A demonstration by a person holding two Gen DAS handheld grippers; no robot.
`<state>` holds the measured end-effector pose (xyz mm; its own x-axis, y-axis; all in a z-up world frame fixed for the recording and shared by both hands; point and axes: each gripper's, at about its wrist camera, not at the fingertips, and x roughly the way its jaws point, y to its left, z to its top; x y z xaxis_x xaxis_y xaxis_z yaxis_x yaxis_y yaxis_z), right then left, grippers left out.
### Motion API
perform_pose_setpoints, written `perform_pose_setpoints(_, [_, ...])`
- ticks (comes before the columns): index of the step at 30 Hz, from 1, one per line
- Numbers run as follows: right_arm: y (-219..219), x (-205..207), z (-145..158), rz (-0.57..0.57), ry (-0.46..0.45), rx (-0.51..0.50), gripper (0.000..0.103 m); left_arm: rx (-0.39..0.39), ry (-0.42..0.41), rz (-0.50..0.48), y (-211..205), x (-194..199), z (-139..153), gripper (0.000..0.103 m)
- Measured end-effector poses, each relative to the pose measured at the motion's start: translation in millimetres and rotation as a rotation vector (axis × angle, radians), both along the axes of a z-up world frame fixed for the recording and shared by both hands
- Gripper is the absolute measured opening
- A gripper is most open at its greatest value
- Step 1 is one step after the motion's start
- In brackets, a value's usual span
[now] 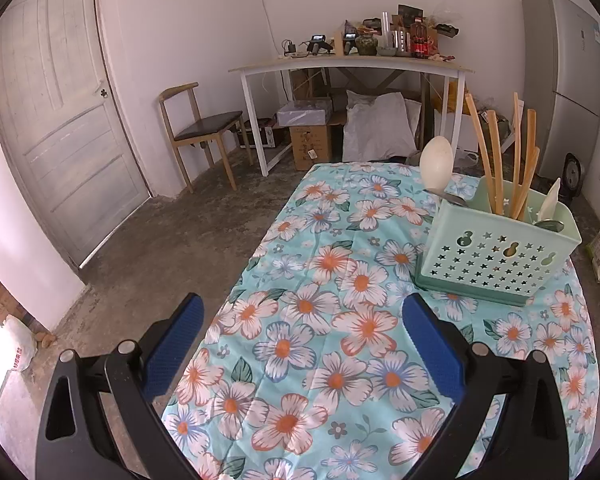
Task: Organize utensils
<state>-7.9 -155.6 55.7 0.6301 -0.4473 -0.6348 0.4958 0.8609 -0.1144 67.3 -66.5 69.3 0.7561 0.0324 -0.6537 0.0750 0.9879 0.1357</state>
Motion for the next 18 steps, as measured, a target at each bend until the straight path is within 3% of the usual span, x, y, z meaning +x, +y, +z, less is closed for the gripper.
perform_pose_setpoints(18, [1.1,0.9,2.2,0.002,-0.005,0.001,0.095,-0.002,-0.003,-0.001,-0.7,0.0,1.6,0.097])
